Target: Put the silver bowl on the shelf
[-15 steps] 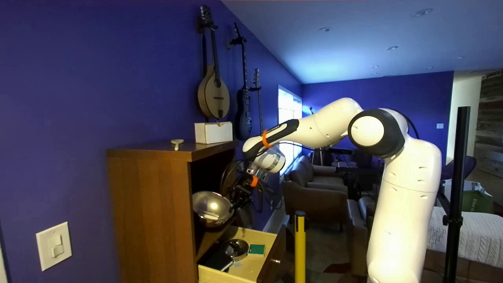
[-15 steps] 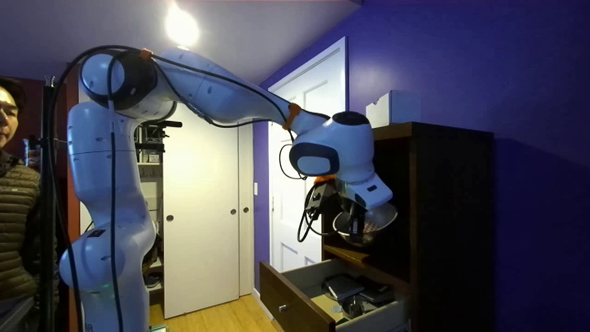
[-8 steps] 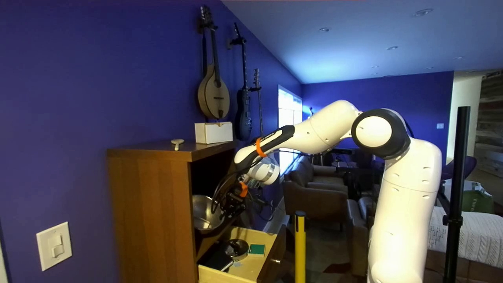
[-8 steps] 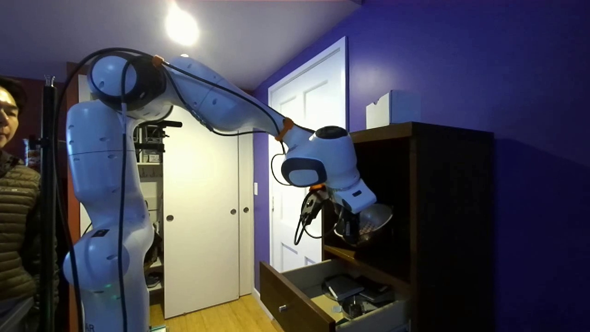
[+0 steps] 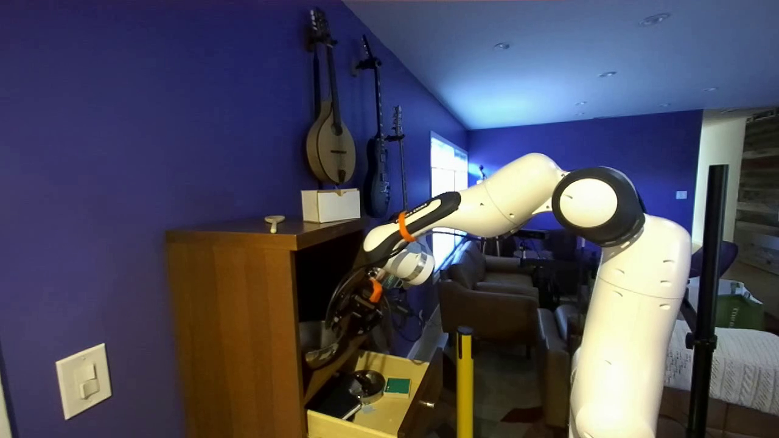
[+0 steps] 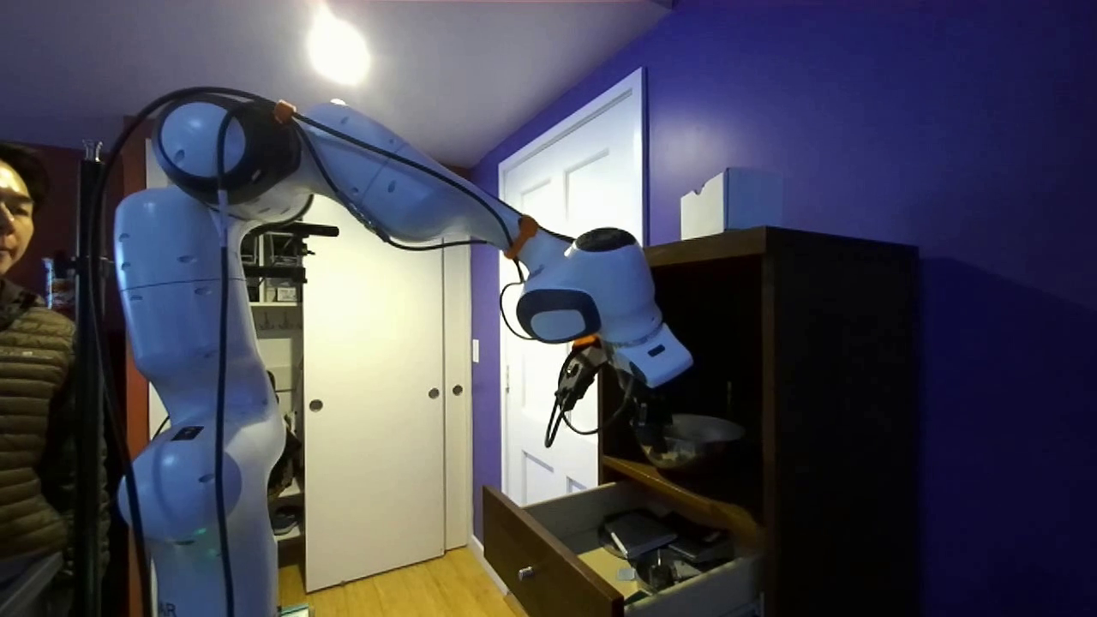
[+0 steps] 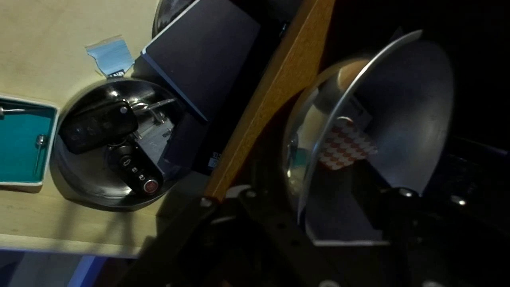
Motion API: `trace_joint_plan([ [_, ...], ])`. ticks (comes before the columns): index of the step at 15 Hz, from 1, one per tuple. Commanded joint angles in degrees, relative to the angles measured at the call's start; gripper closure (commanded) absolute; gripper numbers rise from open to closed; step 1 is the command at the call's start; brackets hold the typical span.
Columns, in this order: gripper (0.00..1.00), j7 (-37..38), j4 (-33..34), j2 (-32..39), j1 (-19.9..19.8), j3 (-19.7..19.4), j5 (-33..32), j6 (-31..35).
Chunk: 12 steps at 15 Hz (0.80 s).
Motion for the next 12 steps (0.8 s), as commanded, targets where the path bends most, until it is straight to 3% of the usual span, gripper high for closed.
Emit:
trace_joint_plan([
  [1,0.09,-0.6,-1.5,-3.4,-0.2,-1.0,0.9,-1.2],
  [3,0.00,-9.0,-1.5,-6.4,-0.3,-3.5,1.3,-8.8],
  [8,0.00,-26.2,-3.1,-13.6,-2.0,-9.8,-1.1,-24.0],
  [12,0.00,-37.0,-4.8,-16.6,-2.9,-11.8,-6.8,-30.6],
])
